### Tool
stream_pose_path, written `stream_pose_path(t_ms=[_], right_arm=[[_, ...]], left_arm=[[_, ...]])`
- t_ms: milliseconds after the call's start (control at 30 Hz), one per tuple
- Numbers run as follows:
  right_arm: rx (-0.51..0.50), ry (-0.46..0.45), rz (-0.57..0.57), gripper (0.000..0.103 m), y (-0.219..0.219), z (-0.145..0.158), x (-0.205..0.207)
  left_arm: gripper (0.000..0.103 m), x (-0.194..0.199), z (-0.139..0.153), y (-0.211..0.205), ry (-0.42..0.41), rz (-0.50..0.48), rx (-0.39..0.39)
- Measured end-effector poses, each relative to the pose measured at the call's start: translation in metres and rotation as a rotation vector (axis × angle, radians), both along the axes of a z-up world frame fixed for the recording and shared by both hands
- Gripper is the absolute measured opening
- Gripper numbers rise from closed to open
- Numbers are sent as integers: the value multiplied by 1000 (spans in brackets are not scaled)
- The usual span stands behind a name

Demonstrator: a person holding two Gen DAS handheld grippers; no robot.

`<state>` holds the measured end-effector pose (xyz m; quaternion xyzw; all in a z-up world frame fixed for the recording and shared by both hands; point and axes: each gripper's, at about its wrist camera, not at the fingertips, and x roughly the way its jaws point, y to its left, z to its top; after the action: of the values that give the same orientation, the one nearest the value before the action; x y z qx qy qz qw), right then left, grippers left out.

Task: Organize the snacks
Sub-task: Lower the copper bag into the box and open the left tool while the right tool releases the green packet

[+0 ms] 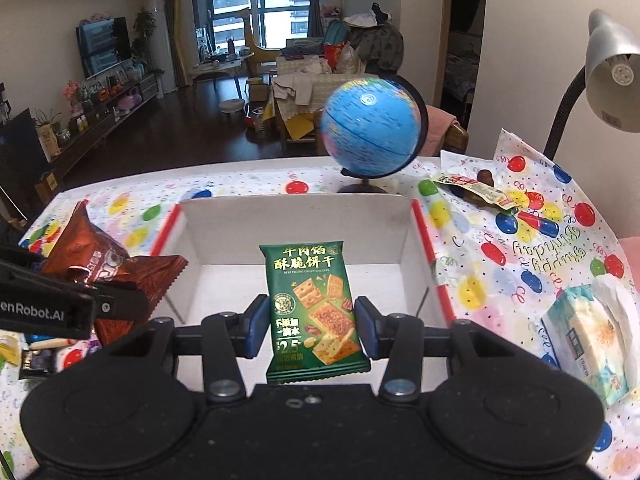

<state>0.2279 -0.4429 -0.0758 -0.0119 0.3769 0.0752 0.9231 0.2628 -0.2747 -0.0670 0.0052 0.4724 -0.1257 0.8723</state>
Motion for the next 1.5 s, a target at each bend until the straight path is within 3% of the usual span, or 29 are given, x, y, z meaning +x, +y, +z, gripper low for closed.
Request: stream_pose_path(t_ms=[400,733,867,1000,1233,1500], right_arm=[[-37,86,-6,44,-12,-41,40],[-34,150,44,44,-9,-64,47],[-29,151,56,43,-10,-65,45],[-12,147,49,43,-19,-66,47],[11,137,47,47,-26,-61,40],[26,67,57,65,-23,-33,23]], left_arm=[[58,54,-49,-39,93,-24,102],[58,64,-80,-51,168,-57,161],[61,62,-81,-55,158,-64,173],[74,62,-80,-53,150,-57,168],[79,57,-68,-44,126,-38,120],[81,39,-45,-31,71,-17,81]])
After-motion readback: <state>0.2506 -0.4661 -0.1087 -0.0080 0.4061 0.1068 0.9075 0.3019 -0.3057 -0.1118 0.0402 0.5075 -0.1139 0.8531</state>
